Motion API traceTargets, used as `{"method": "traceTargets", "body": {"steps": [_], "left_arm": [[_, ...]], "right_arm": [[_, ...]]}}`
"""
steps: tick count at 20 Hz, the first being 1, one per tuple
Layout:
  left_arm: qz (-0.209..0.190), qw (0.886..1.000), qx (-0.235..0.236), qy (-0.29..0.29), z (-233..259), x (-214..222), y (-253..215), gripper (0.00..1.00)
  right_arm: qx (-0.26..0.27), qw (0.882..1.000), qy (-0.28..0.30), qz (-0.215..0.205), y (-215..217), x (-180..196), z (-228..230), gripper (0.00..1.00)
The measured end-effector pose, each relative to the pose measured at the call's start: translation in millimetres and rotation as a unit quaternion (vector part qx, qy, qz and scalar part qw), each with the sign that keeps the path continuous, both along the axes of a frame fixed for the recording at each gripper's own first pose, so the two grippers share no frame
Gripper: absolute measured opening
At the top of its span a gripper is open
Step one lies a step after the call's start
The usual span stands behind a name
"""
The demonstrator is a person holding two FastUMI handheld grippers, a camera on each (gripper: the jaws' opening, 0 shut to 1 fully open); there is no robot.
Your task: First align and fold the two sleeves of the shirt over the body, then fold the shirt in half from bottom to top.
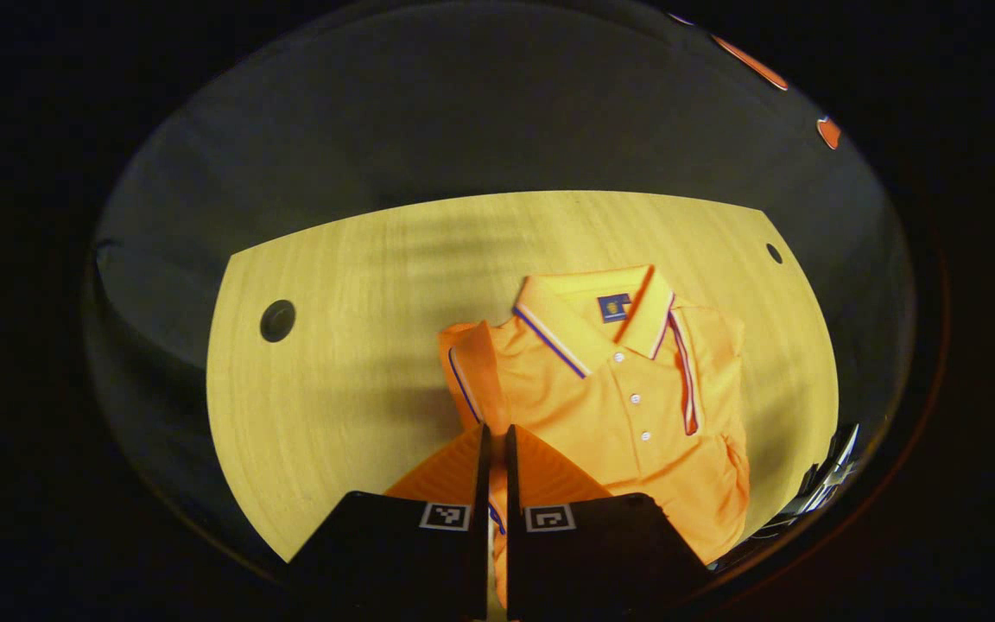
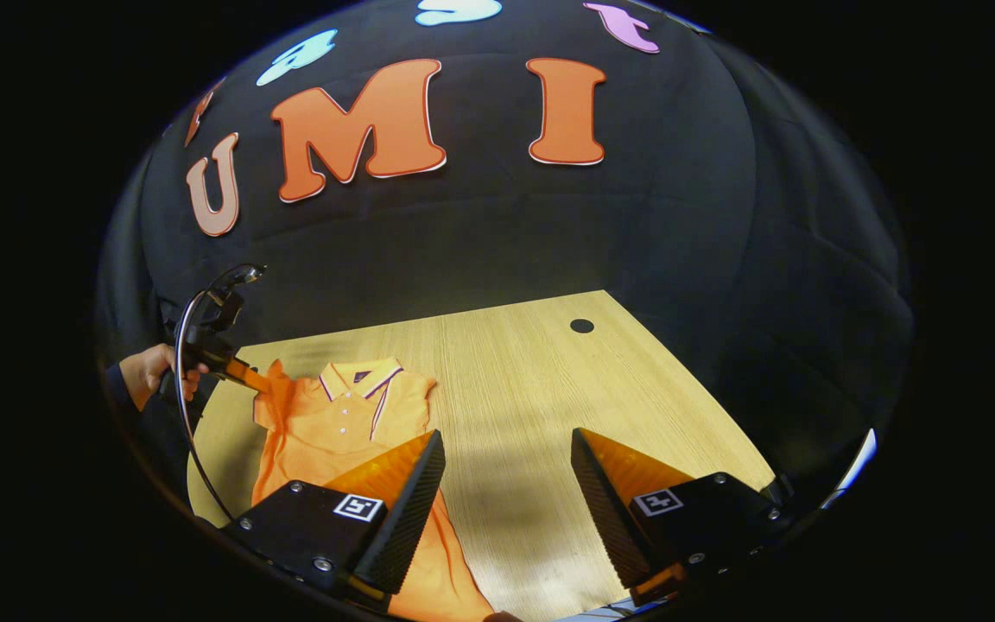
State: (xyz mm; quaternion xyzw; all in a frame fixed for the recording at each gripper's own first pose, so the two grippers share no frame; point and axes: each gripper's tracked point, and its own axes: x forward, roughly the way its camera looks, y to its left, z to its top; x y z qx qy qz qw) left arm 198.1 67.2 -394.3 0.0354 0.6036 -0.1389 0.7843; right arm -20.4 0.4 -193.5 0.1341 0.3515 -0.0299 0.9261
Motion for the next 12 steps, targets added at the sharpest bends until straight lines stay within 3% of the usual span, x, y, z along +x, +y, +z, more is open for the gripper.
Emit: {"method": "traceTargets", "body": {"steps": [3,4,6,9,12], "left_arm": [[-0.016,0.999,-0.044,-0.006,8,-6,-27,0.18],[-0.017,0.998,-0.063,-0.010,11,-8,-35,0.25],[-0.018,0.995,-0.095,-0.024,24,-10,-43,0.54],[-0.016,0.992,-0.098,-0.074,46,-14,-36,0.83],[-0.022,0.987,-0.087,-0.131,86,-39,-25,0.93]], "right_arm": [[0.008,1.000,-0.006,-0.010,1,-3,2,0.90],[0.010,1.000,-0.007,-0.015,2,-5,3,0.90],[0.011,1.000,-0.009,-0.025,3,-11,4,0.90],[-0.003,0.999,-0.030,-0.033,6,-12,12,0.90],[0.000,0.998,-0.062,-0.014,18,-8,26,0.90]]}}
